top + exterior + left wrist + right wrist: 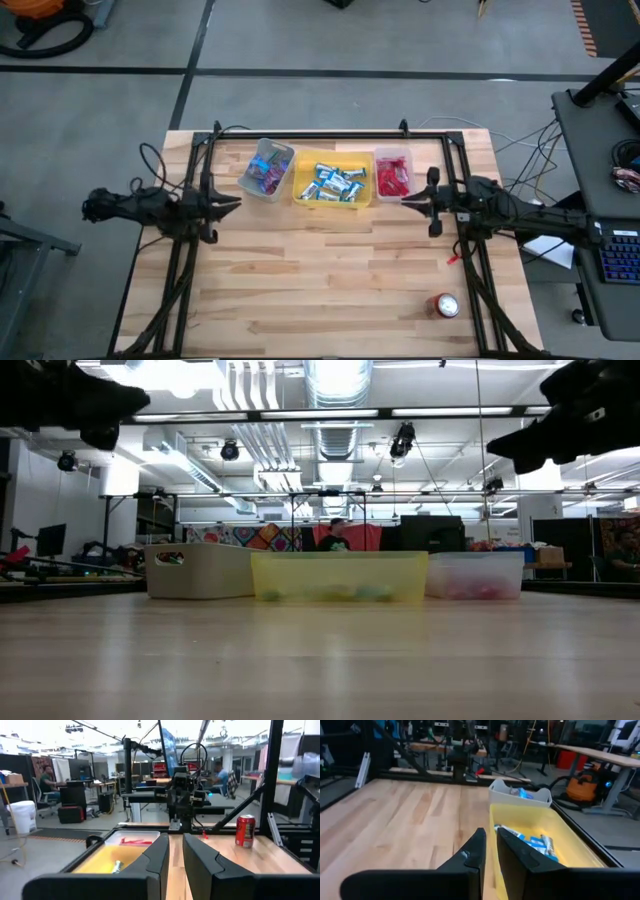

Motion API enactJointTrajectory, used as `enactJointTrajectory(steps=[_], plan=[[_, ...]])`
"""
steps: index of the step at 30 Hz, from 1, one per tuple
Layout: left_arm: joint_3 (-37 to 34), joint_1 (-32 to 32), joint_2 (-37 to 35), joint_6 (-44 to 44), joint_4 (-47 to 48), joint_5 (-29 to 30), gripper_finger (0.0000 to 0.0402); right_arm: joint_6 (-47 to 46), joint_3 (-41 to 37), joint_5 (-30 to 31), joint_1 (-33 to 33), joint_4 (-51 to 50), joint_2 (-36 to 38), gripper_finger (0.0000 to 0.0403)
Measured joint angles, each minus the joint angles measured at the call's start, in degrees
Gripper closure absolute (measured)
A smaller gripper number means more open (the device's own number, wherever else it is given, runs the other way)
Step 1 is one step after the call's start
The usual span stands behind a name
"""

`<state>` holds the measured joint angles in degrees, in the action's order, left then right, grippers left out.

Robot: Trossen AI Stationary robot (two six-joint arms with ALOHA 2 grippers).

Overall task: Sort candy
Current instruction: Return to Home Position

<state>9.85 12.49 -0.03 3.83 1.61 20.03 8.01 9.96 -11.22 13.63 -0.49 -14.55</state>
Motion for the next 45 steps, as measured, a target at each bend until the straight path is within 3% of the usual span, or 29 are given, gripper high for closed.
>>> enactJointTrajectory(steps=[3, 7, 18, 24, 26, 29, 32, 45], plan=[[4.39, 0.07, 0.00, 0.33, 5.41, -1.30, 0.0363, -0.93, 0.00, -0.42, 0.02, -0.01, 0.84, 0.0365], [4.93, 0.07, 0.01, 0.35, 6.21, -7.25, 0.0363, -0.92, 0.00, -1.42, 0.00, 0.02, 2.00, 0.0365], [-9.00, 0.05, 0.00, -0.44, -10.89, -7.56, 0.0363, 3.73, 0.00, -4.80, 0.00, -0.04, 2.91, 0.0365], [-9.18, 0.04, 0.53, -2.10, -7.24, -6.42, 0.0363, 5.64, 0.00, -5.79, 0.00, -0.02, 2.88, 0.0365], [-8.95, 0.04, 0.59, -6.60, -4.56, -5.71, 0.0363, 5.39, 0.00, -5.68, 0.00, -0.04, 2.82, 0.0365], [-9.01, 0.04, 1.06, -18.36, -5.00, -5.57, 0.0363, 1.93, 0.00, -5.48, 0.00, -0.04, 2.82, 0.0365], [-9.03, 0.04, 1.55, -24.46, -4.83, -5.60, 0.0363, -2.66, 0.00, -5.30, 0.00, -0.09, 2.80, 0.0365], [-9.03, 0.04, 2.60, -24.91, -4.90, -5.60, 0.0363, -14.97, 0.00, -5.29, 0.00, -0.11, 2.78, 0.0365]])
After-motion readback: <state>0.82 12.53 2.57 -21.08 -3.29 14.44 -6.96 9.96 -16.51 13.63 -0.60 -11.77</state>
